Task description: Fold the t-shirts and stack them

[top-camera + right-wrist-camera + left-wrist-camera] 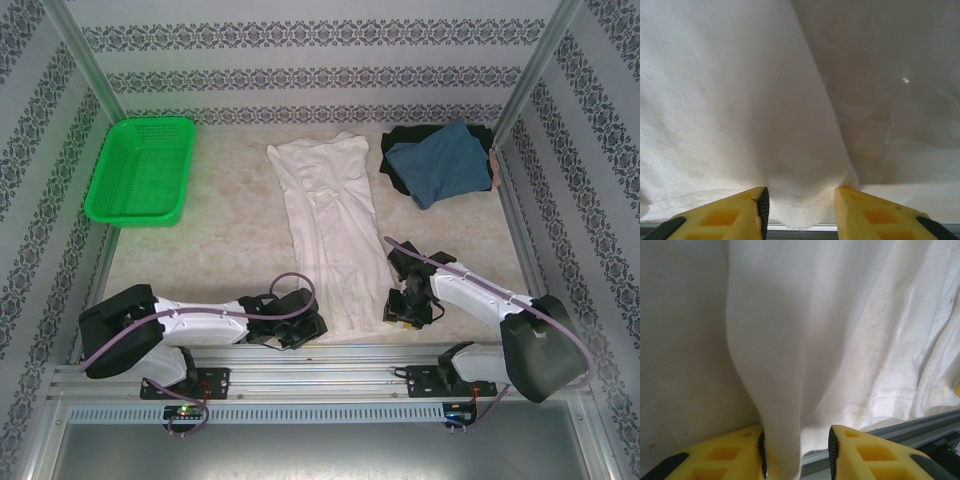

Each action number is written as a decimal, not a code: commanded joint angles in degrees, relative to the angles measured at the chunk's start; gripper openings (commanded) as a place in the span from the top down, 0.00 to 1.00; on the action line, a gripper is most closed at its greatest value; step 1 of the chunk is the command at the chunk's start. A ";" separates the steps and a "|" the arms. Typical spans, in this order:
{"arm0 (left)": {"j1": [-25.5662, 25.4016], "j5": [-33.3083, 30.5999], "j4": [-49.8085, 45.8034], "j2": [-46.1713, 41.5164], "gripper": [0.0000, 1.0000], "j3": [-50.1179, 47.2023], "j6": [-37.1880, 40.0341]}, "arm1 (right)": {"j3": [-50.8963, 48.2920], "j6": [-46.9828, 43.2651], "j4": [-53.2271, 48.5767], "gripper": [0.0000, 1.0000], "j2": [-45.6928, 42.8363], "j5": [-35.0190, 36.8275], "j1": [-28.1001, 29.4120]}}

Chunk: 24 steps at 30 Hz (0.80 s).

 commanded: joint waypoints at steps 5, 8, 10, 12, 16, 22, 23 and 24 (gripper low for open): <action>-0.81 -2.87 -6.29 -1.07 0.79 1.10 1.97 | 3.43 0.08 -4.67 0.56 -4.17 5.21 0.55; -0.63 -4.39 -7.76 -3.19 0.86 0.61 2.10 | 3.96 -0.48 -6.91 0.52 -4.87 6.29 0.12; -0.64 -4.77 -7.80 -4.07 0.91 0.27 2.21 | 3.42 -0.31 -6.77 0.51 -4.66 5.93 0.19; -0.63 -5.27 -7.89 -4.78 0.95 0.17 2.16 | 2.71 0.13 -6.40 0.50 -4.05 5.87 0.44; -0.55 -6.21 -8.43 -6.10 0.97 0.00 2.32 | 2.31 1.51 -4.61 0.49 -2.30 5.75 2.46; -0.54 -7.16 -9.40 -9.20 0.99 -1.94 1.40 | 2.59 3.14 -3.32 0.49 0.06 5.24 5.58; -0.54 -7.38 -10.28 -9.81 0.99 -1.93 1.37 | 2.80 3.57 -3.70 0.49 0.60 6.03 6.65; -0.54 -7.67 -10.65 -10.35 0.99 -2.09 1.33 | 2.93 3.88 -3.91 0.49 0.90 6.56 7.39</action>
